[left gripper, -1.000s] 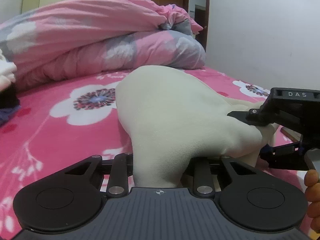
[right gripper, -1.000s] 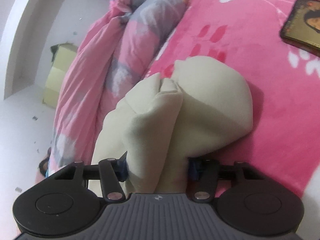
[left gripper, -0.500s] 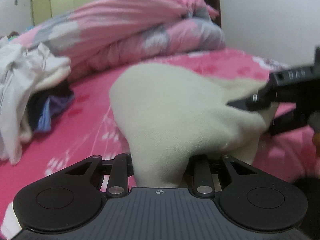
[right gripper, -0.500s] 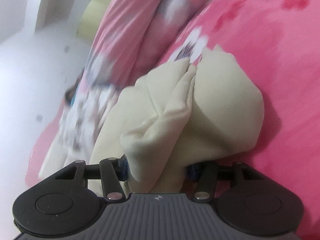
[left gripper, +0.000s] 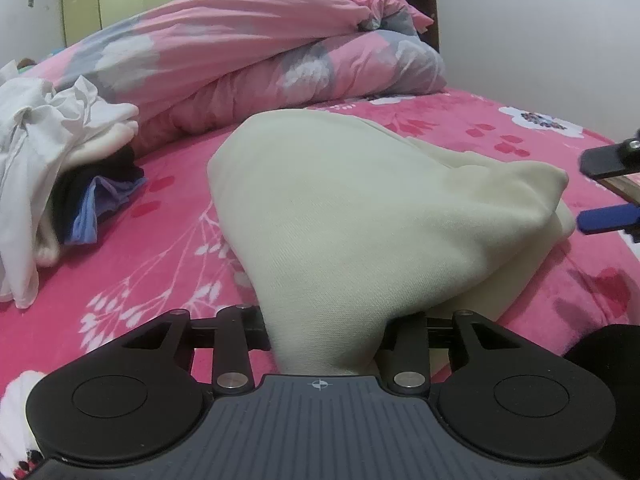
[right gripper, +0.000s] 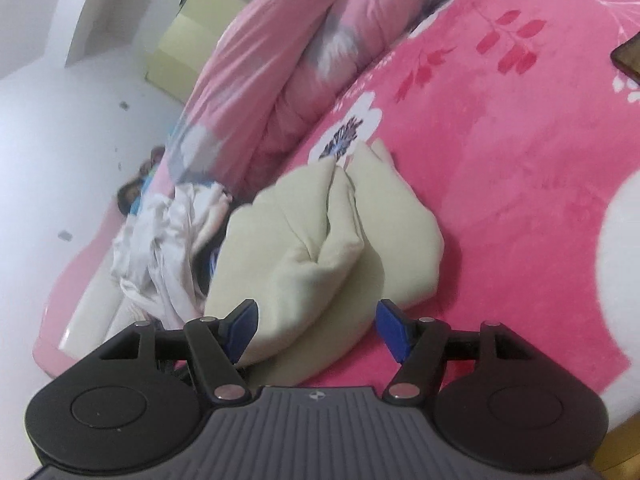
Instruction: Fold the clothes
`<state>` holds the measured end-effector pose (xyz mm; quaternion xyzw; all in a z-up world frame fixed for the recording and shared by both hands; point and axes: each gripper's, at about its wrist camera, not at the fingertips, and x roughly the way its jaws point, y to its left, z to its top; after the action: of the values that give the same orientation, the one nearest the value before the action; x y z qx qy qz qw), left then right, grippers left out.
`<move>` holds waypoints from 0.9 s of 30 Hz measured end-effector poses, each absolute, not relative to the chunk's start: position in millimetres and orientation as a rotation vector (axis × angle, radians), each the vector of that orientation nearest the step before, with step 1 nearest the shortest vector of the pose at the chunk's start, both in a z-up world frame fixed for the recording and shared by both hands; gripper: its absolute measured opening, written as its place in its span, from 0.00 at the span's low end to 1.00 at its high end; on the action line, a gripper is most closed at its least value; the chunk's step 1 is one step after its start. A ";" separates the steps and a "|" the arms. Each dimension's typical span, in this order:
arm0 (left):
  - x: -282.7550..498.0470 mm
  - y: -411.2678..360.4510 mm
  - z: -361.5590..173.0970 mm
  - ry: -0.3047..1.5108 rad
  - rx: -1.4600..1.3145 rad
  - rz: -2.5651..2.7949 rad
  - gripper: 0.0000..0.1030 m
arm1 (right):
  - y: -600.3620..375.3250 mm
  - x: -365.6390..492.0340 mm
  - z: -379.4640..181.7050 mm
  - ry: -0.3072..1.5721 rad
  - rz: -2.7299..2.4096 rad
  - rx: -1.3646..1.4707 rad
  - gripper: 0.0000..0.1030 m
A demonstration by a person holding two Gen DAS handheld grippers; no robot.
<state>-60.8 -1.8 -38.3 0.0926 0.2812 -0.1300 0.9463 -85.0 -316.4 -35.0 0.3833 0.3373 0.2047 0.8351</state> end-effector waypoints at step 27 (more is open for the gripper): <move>-62.3 -4.7 -45.1 0.534 0.258 -0.274 0.41 | -296.5 -35.9 -59.1 0.749 0.437 0.989 0.59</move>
<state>-62.3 -4.7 -45.1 0.1267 0.2624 -0.1346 0.9471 -35.9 -296.5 -59.1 0.4595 0.3481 0.2031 0.7915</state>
